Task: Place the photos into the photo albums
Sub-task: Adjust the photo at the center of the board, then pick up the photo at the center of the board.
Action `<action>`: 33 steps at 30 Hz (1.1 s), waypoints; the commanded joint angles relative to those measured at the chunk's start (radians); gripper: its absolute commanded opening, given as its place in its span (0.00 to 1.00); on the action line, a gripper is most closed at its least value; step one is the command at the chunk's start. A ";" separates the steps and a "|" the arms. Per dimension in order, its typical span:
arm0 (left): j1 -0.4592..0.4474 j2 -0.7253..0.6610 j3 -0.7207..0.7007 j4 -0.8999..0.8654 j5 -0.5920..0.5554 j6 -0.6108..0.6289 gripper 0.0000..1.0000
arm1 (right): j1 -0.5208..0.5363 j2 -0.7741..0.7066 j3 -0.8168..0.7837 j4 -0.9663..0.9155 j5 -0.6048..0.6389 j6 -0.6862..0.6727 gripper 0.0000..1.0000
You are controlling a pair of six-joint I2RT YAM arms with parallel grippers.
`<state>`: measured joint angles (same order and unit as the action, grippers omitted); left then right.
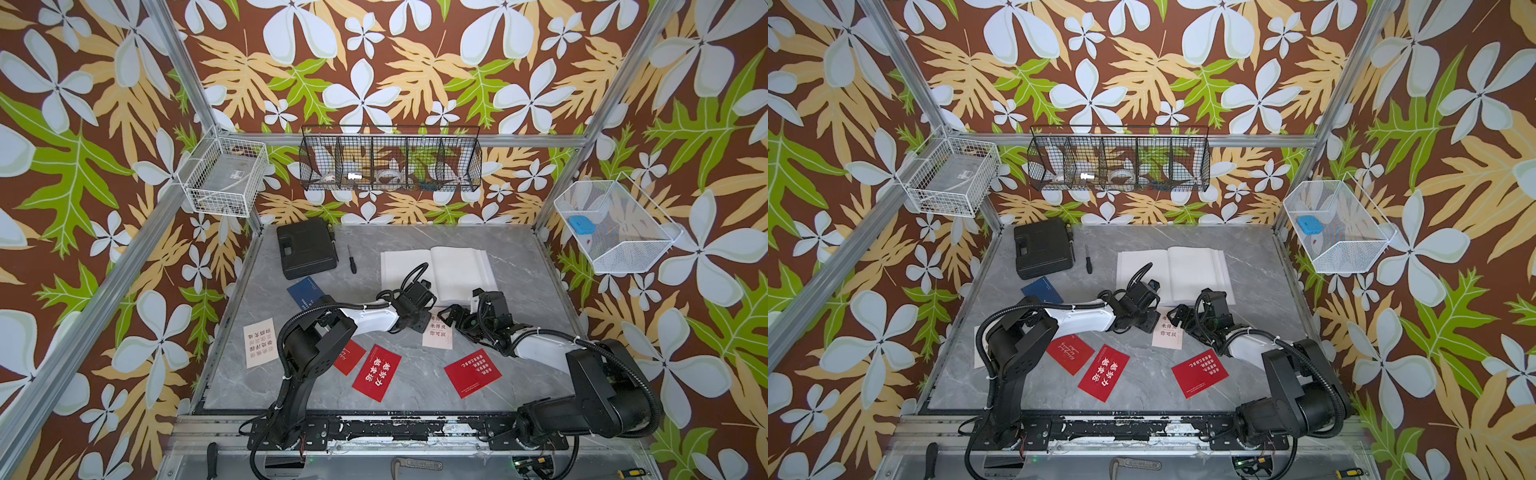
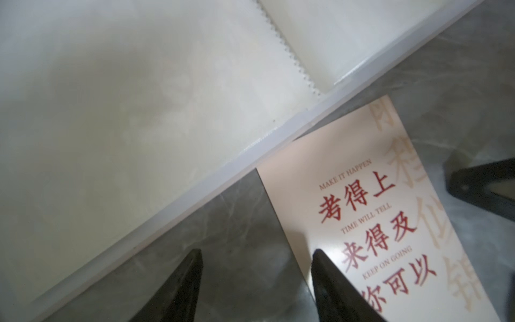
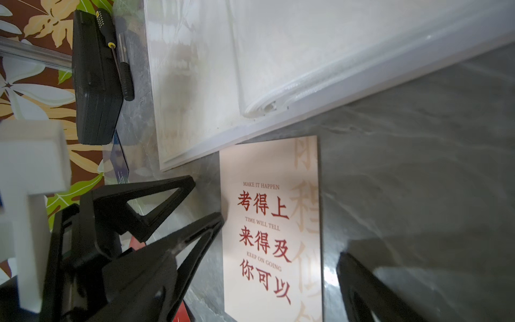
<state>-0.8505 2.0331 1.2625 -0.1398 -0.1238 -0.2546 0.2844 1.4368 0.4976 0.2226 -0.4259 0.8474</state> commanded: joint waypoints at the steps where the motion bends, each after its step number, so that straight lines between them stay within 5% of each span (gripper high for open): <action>1: 0.001 0.031 -0.024 -0.146 0.008 -0.003 0.62 | 0.002 0.010 -0.002 -0.095 -0.006 -0.010 0.93; 15: -0.013 0.086 0.016 -0.243 -0.077 0.022 0.55 | 0.002 0.042 0.035 -0.081 -0.030 -0.031 0.94; 33: -0.015 0.129 0.009 -0.257 -0.035 0.026 0.53 | -0.019 0.025 -0.007 0.038 -0.059 0.002 0.85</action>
<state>-0.8635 2.1090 1.3018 -0.0967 -0.2214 -0.2401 0.2718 1.4681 0.4969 0.2779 -0.4789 0.8364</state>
